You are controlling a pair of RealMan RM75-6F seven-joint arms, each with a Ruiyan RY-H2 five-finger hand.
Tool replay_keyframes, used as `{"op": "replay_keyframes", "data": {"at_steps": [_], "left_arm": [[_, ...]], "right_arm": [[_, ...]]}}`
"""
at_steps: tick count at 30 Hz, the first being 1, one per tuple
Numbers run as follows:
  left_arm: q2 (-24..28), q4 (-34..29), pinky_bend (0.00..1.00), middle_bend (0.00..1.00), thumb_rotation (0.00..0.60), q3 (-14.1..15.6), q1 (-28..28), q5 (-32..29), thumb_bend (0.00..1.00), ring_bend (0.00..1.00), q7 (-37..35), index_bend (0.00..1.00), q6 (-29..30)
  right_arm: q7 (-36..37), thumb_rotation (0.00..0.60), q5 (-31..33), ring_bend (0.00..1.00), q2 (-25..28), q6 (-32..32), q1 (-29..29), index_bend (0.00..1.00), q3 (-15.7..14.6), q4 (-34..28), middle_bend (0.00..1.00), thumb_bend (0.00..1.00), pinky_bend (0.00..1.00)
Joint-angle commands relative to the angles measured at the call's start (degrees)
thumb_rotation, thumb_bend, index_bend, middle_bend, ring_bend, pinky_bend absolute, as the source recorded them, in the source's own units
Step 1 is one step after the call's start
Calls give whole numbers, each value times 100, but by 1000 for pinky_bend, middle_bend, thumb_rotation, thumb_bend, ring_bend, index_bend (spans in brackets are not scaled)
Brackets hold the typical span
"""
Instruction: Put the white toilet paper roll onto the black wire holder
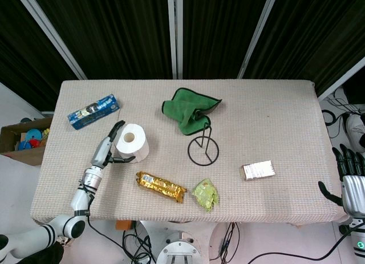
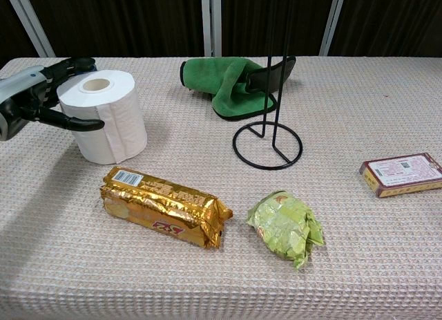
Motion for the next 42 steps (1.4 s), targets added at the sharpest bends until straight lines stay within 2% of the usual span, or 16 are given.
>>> {"op": "replay_keyframes", "data": {"at_steps": [1, 14, 16, 19, 22, 24, 27, 29, 36, 42], "left_arm": [[22, -36, 169, 0, 600, 15, -5, 14, 0, 13, -32, 0, -21], [39, -18, 176, 43, 600, 62, -93, 31, 0, 32, -195, 0, -242], [40, -11, 201, 73, 600, 58, -104, 27, 0, 65, -192, 0, -253], [9, 3, 267, 176, 600, 6, -88, -41, 29, 140, -168, 4, -207], [-27, 2, 345, 275, 600, -87, -64, -169, 109, 216, -151, 104, -170], [-18, -19, 386, 343, 600, -125, -66, -238, 147, 257, -152, 219, -209], [-20, -9, 432, 428, 600, -146, -62, -260, 160, 302, -126, 342, -197], [-40, -3, 465, 467, 600, -155, -53, -255, 164, 334, -123, 391, -161], [-68, -40, 527, 534, 600, -260, -31, -170, 188, 394, -165, 480, 110], [234, -526, 533, 536, 600, -517, -67, -66, 189, 396, -177, 482, 383]], "right_arm": [[0, 600, 1, 0, -4, 5, -1, 0, 3, 0, 0, 203, 0], [78, 600, 57, 0, -9, 53, -74, 0, -2, 70, 0, 206, 0], [82, 600, 54, 0, -19, 58, -75, 0, 1, 78, 0, 207, 0], [79, 600, 51, 0, -32, 47, -71, 0, 0, 87, 0, 207, 0], [98, 600, 19, 0, -15, 17, -55, 0, -12, 98, 0, 206, 0], [123, 600, -3, 0, -10, 18, -51, 0, -15, 110, 0, 206, 0], [145, 600, -9, 0, -21, 36, -58, 0, -13, 128, 0, 206, 0], [160, 600, -11, 0, -27, 47, -64, 0, -12, 141, 0, 205, 0], [213, 600, -2, 0, -35, 64, -79, 0, -6, 169, 0, 206, 0], [277, 600, 2, 0, -36, 93, -91, 0, 10, 190, 0, 205, 0]]}}
